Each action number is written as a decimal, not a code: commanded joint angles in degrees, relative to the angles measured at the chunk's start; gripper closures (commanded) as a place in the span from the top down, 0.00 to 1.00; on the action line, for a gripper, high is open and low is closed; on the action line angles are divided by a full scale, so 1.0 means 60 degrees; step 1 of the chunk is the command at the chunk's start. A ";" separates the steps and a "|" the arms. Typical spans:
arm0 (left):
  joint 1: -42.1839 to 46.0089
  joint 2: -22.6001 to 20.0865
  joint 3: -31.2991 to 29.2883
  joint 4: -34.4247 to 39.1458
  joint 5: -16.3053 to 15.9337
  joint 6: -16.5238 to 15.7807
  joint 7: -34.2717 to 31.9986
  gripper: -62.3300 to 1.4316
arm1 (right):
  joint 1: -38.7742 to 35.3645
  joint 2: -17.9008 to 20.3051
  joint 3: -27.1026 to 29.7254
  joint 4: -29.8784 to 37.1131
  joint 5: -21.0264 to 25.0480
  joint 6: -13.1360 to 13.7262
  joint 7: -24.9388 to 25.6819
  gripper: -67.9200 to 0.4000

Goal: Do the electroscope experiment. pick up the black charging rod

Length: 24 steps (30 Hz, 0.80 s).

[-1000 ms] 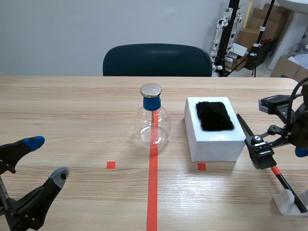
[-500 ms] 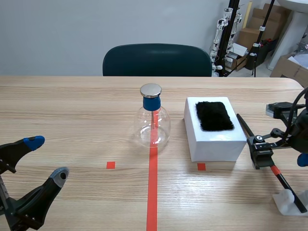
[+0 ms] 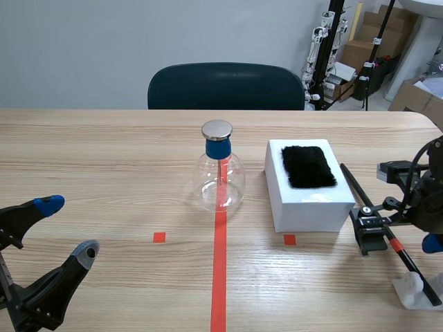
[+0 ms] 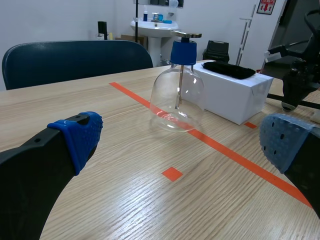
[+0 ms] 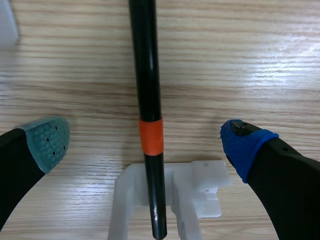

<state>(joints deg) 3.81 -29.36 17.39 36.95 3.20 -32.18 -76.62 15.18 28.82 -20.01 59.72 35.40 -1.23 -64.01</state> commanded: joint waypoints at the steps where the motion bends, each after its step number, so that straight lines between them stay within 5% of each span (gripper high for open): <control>1: -0.0029 -0.0011 -0.0062 0.0073 -0.0098 -0.0029 -0.0164 1.00 | 0.0168 0.0011 0.0073 -0.0069 0.0073 -0.0011 0.0124 0.91; 24: -0.0029 -0.0011 -0.0062 0.0073 -0.0098 -0.0029 -0.0164 1.00 | 0.0160 0.0146 0.0073 -0.0302 0.0769 -0.0007 0.0481 0.90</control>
<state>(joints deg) 3.81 -29.36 17.39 36.95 3.20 -32.18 -76.62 15.20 28.29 -19.99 57.25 39.51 -1.23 -61.34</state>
